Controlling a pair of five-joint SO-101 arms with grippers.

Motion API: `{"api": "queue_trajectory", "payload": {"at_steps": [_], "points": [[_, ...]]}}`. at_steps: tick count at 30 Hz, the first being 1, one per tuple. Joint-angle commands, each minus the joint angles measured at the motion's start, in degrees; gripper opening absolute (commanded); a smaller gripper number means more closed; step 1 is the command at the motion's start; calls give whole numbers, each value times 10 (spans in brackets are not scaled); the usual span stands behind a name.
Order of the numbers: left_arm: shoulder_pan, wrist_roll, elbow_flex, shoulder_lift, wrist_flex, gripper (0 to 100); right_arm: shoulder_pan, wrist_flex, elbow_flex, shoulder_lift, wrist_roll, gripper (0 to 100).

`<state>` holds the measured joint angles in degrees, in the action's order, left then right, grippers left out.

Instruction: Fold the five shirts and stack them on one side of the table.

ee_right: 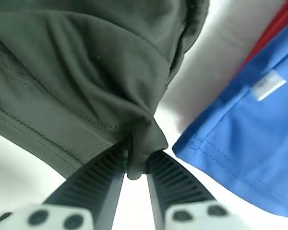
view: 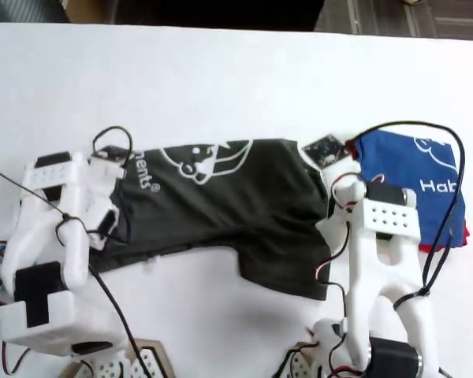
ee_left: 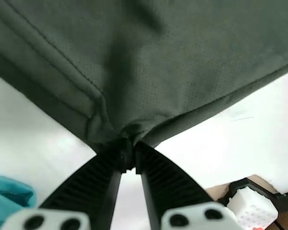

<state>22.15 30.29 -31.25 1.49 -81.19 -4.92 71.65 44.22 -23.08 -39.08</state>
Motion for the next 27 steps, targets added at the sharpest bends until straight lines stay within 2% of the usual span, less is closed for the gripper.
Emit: {"api": "queue_trajectory", "payload": {"at_steps": [1,5,12,15,20,23,27], "points": [[-4,4,0,-25,2,28,-6,-19,20,-20,-4,24],[-4,4,0,-25,0,62,-5,-44,64,-19,-6,31],[-4,3,28,-29,-25,102,21,-53,80,-24,-31,135],[-4,2,105,-29,-86,102,23,-55,43,-24,-31,135],[-4,-2,308,-29,-210,102,22,-44,-48,-25,-26,135],[0,-4,399,-28,-213,103,22,-25,-113,-25,-26,135],[-15,-49,428,-22,-203,104,19,-16,-188,-24,-25,135]]}}
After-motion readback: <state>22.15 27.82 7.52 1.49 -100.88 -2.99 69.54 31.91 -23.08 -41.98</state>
